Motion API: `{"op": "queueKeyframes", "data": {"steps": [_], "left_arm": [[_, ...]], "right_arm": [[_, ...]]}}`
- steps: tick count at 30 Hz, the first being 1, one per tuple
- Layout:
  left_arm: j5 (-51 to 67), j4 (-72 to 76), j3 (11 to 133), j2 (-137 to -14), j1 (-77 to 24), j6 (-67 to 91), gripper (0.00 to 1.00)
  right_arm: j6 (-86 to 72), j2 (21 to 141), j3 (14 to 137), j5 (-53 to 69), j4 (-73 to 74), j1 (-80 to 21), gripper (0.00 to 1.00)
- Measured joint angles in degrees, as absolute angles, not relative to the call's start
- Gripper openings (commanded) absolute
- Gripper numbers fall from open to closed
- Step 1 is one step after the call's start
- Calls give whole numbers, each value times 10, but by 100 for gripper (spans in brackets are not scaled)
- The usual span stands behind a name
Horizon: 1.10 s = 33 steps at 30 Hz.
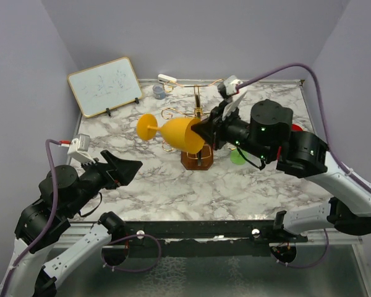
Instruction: Take the wine glass off the wine glass rack
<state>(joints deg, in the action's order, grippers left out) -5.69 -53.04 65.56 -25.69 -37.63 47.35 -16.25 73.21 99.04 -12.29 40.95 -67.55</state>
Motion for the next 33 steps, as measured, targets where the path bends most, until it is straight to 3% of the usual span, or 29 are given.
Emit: {"op": "queueKeyframes", "data": {"steps": [6, 9, 12, 15, 18, 21, 33], "left_arm": [[-65, -522, 655, -253, -376, 482, 82], [-64, -506, 655, -255, -376, 483, 82], [-59, -489, 654, -264, -376, 483, 81], [-55, -478, 654, -281, -376, 483, 80], [-55, -477, 656, -303, -376, 482, 76], [-55, -482, 667, -334, -376, 478, 74], [-41, -485, 719, -423, -376, 432, 73]], "right_arm": [[-109, 744, 1102, -277, 411, -659, 1], [-81, 779, 1181, -293, 415, -580, 1], [-73, 853, 1285, -264, 440, -394, 1], [-106, 903, 1301, -182, 466, -201, 1], [-153, 912, 1223, -76, 489, -17, 1], [-185, 875, 1093, -26, 520, 105, 1], [-174, 538, 926, 12, 602, 101, 1]]}}
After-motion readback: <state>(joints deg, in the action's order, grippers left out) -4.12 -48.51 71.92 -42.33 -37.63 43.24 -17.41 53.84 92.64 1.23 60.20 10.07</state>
